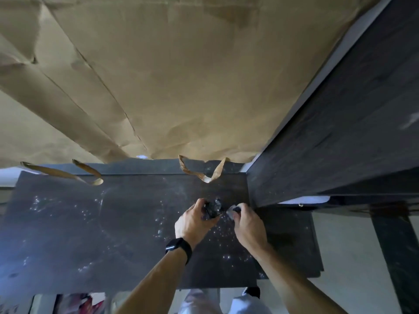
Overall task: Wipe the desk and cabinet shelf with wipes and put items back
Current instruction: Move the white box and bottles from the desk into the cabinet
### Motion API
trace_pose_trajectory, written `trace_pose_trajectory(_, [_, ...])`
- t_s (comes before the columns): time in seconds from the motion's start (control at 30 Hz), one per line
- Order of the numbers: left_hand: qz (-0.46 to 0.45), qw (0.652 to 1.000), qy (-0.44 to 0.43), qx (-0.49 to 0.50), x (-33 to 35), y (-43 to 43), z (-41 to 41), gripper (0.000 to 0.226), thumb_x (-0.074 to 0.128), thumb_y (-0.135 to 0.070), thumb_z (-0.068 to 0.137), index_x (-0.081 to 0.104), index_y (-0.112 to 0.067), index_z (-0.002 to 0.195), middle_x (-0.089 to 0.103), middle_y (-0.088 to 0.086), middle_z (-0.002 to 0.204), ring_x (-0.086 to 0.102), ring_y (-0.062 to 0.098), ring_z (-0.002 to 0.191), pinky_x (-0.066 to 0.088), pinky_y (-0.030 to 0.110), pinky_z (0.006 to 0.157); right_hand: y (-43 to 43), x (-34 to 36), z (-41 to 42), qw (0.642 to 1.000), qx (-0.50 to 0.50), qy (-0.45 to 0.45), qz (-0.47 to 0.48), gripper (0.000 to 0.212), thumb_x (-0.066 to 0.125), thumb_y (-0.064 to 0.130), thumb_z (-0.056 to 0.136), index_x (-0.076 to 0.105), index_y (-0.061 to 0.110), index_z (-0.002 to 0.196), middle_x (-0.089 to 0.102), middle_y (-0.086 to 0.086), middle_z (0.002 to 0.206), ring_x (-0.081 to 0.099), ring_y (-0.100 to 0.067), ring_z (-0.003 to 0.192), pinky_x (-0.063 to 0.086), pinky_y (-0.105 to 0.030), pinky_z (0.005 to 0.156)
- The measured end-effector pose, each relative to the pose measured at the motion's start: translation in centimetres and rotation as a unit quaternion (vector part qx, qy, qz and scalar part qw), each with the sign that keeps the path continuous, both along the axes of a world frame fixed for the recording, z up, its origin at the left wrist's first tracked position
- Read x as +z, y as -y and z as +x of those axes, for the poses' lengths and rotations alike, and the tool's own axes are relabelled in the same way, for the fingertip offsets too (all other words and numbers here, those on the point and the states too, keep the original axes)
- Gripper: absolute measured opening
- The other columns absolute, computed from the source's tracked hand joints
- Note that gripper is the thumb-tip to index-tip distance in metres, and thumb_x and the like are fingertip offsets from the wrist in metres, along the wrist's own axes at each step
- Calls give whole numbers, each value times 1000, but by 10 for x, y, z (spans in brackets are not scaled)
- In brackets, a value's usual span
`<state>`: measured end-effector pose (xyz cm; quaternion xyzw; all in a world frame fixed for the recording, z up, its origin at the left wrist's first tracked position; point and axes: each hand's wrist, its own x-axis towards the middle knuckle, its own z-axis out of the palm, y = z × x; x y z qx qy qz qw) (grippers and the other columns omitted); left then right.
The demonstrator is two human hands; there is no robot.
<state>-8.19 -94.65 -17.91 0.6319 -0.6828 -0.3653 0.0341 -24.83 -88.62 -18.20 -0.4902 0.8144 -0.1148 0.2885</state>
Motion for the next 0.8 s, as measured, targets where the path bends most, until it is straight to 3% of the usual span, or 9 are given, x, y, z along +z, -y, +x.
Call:
trace_pose_trajectory(0.2, [20, 998, 2, 61, 21, -47, -2, 53, 70, -68, 74, 49, -41, 115, 67, -21, 87, 66, 14, 87, 52, 29, 69, -52, 0, -10, 999, 37, 8, 37, 20, 44, 38, 101, 50, 23, 111, 65, 2, 112, 63, -21, 101, 45, -32, 73])
trace_pose_trajectory(0.4, [6, 996, 0, 93, 29, -101, -30, 56, 71, -75, 68, 49, -43, 109, 70, -24, 83, 69, 10, 86, 56, 32, 74, -103, 4, -64, 997, 64, 36, -36, 17, 45, 36, 100, 49, 24, 110, 58, 3, 110, 62, -20, 92, 49, -34, 69])
trace_pose_trajectory(0.53, [3, 997, -21, 76, 35, -140, -90, 58, 68, -79, 66, 48, -43, 107, 72, -21, 86, 69, 11, 86, 57, 33, 74, -154, 10, -131, 997, 30, 50, -59, 20, 51, 34, 98, 55, 22, 114, 54, 2, 112, 62, -20, 90, 48, -32, 71])
trace_pose_trajectory(0.67, [-38, 998, -51, 11, 48, -166, -175, 64, 67, -78, 69, 51, -41, 118, 72, -17, 93, 69, 12, 90, 57, 34, 76, -197, 12, -202, 998, -10, 36, -45, 18, 50, 32, 98, 56, 22, 112, 55, 0, 112, 59, -18, 95, 49, -32, 81])
trace_pose_trajectory(0.8, [-59, 996, -69, -25, 64, -164, -257, 61, 69, -69, 77, 49, -38, 126, 74, -17, 94, 69, 14, 92, 57, 35, 76, -224, 19, -253, 996, -61, 32, -52, 12, 49, 30, 98, 56, 23, 106, 63, 0, 103, 62, -23, 87, 48, -35, 76])
